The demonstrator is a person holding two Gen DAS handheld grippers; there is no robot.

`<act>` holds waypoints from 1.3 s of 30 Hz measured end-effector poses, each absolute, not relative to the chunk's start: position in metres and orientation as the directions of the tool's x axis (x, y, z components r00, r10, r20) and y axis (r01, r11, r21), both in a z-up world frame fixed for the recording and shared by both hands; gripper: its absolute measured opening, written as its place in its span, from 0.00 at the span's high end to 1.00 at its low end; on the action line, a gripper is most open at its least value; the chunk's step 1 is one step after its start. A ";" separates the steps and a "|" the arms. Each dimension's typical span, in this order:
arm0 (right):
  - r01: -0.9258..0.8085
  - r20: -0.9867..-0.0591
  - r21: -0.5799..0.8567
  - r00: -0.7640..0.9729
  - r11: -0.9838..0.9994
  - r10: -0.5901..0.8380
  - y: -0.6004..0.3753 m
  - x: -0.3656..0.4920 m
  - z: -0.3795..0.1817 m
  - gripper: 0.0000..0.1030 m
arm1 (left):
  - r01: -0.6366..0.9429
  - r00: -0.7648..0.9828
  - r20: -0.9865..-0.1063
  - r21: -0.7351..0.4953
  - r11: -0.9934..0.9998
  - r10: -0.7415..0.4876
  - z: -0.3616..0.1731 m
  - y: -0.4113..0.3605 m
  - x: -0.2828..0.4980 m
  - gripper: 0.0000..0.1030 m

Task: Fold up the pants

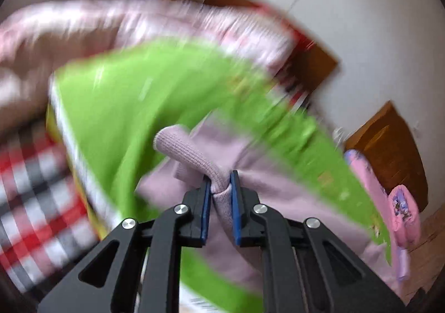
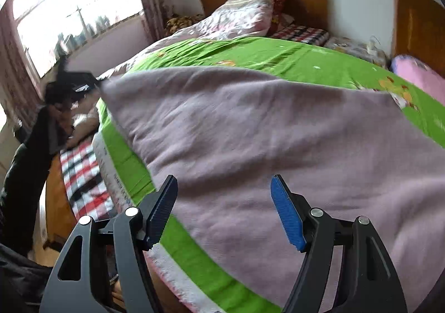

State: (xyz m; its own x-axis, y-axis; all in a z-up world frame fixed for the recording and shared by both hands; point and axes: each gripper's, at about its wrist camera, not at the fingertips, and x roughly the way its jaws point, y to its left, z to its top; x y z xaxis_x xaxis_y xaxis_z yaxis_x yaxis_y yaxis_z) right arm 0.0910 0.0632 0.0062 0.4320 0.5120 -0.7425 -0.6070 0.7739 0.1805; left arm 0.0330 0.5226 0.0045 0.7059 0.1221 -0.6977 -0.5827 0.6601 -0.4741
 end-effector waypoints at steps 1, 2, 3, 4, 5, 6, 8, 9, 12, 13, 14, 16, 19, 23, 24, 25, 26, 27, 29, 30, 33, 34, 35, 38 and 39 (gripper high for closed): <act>-0.621 -0.743 0.165 0.433 0.766 0.511 0.067 0.088 0.008 0.33 | -0.585 0.700 -0.707 -0.489 0.647 0.099 -0.011 0.527 0.031 0.83; -0.635 -0.742 0.146 0.436 0.758 0.509 0.069 0.087 0.010 0.33 | -0.556 0.728 -0.681 -0.515 0.652 0.083 -0.020 0.527 0.029 0.82; -0.640 -0.742 0.135 0.441 0.756 0.505 0.071 0.085 0.012 0.33 | -0.537 0.751 -0.655 -0.531 0.655 0.084 -0.022 0.527 0.026 0.80; -0.640 -0.742 0.126 0.446 0.758 0.500 0.071 0.085 0.013 0.33 | -0.519 0.772 -0.630 -0.555 0.650 0.078 -0.023 0.528 0.024 0.67; -0.635 -0.744 0.124 0.449 0.763 0.494 0.070 0.086 0.013 0.33 | -0.484 0.804 -0.593 -0.610 0.627 0.044 -0.025 0.531 0.020 0.51; -0.629 -0.747 0.128 0.447 0.767 0.492 0.069 0.087 0.012 0.33 | -0.459 0.825 -0.565 -0.648 0.608 0.020 -0.026 0.533 0.018 0.47; -0.623 -0.754 0.143 0.434 0.769 0.492 0.066 0.089 0.008 0.33 | -0.453 0.832 -0.555 -0.662 0.597 0.015 -0.027 0.535 0.022 0.45; -0.628 -0.759 0.147 0.423 0.764 0.494 0.068 0.089 0.005 0.33 | -0.454 0.828 -0.560 -0.654 0.606 0.016 -0.027 0.534 0.026 0.47; -0.668 -0.768 0.155 0.381 0.727 0.514 0.078 0.083 -0.004 0.44 | -0.455 0.818 -0.575 -0.637 0.623 0.009 -0.024 0.529 0.034 0.61; -0.686 -0.768 0.157 0.368 0.711 0.525 0.083 0.080 -0.005 0.46 | -0.457 0.817 -0.577 -0.635 0.623 0.011 -0.025 0.530 0.037 0.62; -0.707 -0.766 0.147 0.361 0.691 0.532 0.091 0.075 -0.006 0.49 | -0.460 0.815 -0.579 -0.627 0.629 0.018 -0.023 0.529 0.038 0.65; -0.741 -0.763 0.128 0.350 0.659 0.543 0.103 0.069 -0.007 0.56 | -0.465 0.810 -0.585 -0.606 0.645 0.034 -0.018 0.528 0.041 0.66; -0.787 -0.770 0.099 0.327 0.609 0.548 0.119 0.067 -0.010 0.63 | -0.464 0.808 -0.587 -0.584 0.666 0.049 -0.010 0.526 0.042 0.72; -0.802 -0.805 0.015 0.345 0.597 0.483 0.133 0.072 -0.021 0.78 | -0.448 0.820 -0.571 -0.586 0.676 0.048 0.010 0.529 0.049 0.83; -0.805 -0.803 0.010 0.347 0.594 0.485 0.133 0.071 -0.022 0.80 | -0.423 0.833 -0.552 -0.587 0.691 0.042 0.020 0.528 0.052 0.85; -0.804 -0.799 0.006 0.353 0.595 0.486 0.131 0.071 -0.021 0.83 | -0.403 0.846 -0.532 -0.585 0.704 0.042 0.027 0.527 0.053 0.86; -0.800 -0.794 -0.011 0.372 0.600 0.481 0.130 0.069 -0.018 0.86 | -0.351 0.879 -0.475 -0.580 0.735 0.045 0.042 0.521 0.050 0.87; -0.799 -0.788 -0.021 0.383 0.601 0.483 0.129 0.067 -0.016 0.86 | -0.305 0.906 -0.421 -0.572 0.761 0.046 0.054 0.515 0.045 0.87; -0.799 -0.780 0.005 0.373 0.601 0.502 0.127 0.066 -0.013 0.86 | -0.245 0.942 -0.328 -0.534 0.809 0.069 0.068 0.505 0.034 0.86; -0.797 -0.784 0.023 0.360 0.603 0.505 0.127 0.068 -0.015 0.84 | -0.277 0.931 -0.352 -0.521 0.808 0.092 0.063 0.507 0.035 0.86; -0.795 -0.796 0.081 0.311 0.601 0.519 0.127 0.074 -0.026 0.76 | -0.431 0.845 -0.524 -0.548 0.717 0.107 0.006 0.531 0.044 0.85; -0.794 -0.797 0.106 0.292 0.598 0.529 0.126 0.076 -0.026 0.72 | -0.473 0.811 -0.579 -0.560 0.680 0.088 -0.019 0.537 0.046 0.78; -0.797 -0.801 0.131 0.266 0.589 0.537 0.126 0.078 -0.025 0.62 | -0.467 0.812 -0.580 -0.579 0.668 0.065 -0.034 0.541 0.045 0.77; -0.816 -0.816 0.130 0.235 0.563 0.529 0.130 0.076 -0.023 0.43 | -0.429 0.843 -0.535 -0.615 0.662 0.049 -0.033 0.543 0.038 0.61; -0.819 -0.819 0.128 0.231 0.559 0.526 0.131 0.076 -0.021 0.43 | -0.432 0.844 -0.534 -0.612 0.662 0.058 -0.027 0.542 0.037 0.49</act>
State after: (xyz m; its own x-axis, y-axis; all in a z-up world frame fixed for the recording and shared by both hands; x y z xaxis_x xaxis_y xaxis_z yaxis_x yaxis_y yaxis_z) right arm 0.0760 0.1308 -0.0209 0.2308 0.5261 -0.8185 -0.8193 0.5589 0.1282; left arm 0.0369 0.5423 -0.0268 0.8435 0.0576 -0.5340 -0.4325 0.6623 -0.6118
